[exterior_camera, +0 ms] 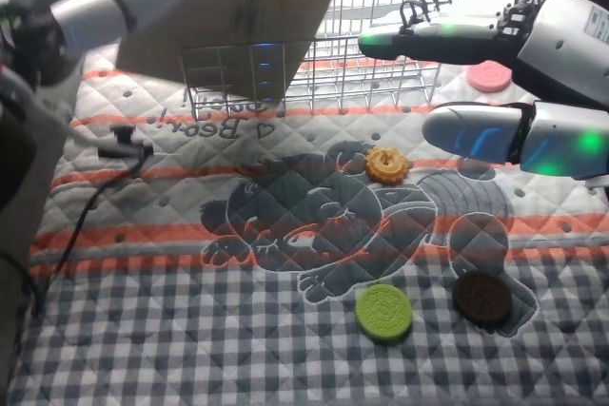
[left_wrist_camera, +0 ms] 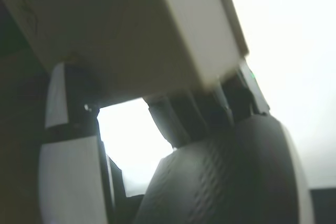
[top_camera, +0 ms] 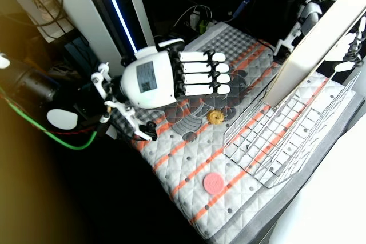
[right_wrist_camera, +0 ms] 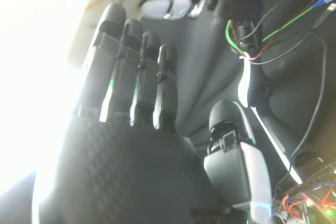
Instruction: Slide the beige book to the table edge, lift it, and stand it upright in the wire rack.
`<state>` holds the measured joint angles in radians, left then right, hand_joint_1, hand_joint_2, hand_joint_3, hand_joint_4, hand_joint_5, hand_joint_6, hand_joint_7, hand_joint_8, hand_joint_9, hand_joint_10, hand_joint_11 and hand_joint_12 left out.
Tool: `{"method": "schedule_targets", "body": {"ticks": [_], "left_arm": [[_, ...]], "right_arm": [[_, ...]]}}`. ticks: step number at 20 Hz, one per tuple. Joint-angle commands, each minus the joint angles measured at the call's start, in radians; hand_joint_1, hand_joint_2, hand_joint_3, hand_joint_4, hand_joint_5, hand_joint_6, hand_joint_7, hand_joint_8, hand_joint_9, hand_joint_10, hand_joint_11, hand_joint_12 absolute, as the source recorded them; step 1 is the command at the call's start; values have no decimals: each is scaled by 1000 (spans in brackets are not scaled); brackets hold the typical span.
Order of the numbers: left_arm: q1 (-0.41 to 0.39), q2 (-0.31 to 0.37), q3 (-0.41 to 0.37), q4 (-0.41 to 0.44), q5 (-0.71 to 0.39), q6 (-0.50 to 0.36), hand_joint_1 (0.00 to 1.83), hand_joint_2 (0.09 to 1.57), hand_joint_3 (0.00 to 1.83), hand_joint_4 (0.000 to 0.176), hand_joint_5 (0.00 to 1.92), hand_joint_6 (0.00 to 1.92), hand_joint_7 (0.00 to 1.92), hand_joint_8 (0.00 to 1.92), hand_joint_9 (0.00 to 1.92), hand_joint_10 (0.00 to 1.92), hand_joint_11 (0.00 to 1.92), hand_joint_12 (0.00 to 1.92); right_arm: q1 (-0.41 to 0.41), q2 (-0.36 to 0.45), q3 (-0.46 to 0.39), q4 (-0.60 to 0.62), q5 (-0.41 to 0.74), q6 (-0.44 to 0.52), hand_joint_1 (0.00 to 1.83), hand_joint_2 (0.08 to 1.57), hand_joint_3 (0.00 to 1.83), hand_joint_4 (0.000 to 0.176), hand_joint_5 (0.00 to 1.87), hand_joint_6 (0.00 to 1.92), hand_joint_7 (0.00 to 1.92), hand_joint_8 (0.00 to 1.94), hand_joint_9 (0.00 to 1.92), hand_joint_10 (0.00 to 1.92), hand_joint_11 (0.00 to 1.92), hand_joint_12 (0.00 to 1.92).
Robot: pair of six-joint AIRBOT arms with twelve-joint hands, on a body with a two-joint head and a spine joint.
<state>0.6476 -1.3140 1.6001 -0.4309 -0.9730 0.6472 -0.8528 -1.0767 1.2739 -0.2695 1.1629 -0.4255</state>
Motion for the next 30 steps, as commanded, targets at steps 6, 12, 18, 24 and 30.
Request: {"method": "schedule_targets", "body": {"ticks": [6,12,18,24,30], "left_arm": [[60,42,-57,-31,-144,0,1231,1154,0,0,1076,905,723,1204,811,508,358,1321],[56,109,-152,-26,-149,90,950,971,0,122,185,2,165,4,257,20,5,867],[-4,111,-232,-51,-210,126,729,844,0,176,0,0,0,0,0,0,1,1],[-24,15,-205,-72,-258,72,591,850,0,176,0,0,0,0,0,0,0,0],[-20,4,-182,-73,-225,58,587,844,8,176,0,0,0,0,0,0,0,0]], "right_arm": [[8,0,-8,52,116,5,0,1329,11,0,461,4,488,4,498,3,548,8],[4,5,-17,60,115,5,0,1335,8,0,467,3,487,0,471,0,491,0],[4,41,-47,70,99,-19,0,1363,10,0,471,5,504,6,471,3,458,0],[4,40,-58,84,95,-38,0,1313,0,0,496,6,508,1,442,0,428,5],[-2,41,-60,87,94,-38,0,1337,6,0,520,7,524,4,464,6,440,9]]}}
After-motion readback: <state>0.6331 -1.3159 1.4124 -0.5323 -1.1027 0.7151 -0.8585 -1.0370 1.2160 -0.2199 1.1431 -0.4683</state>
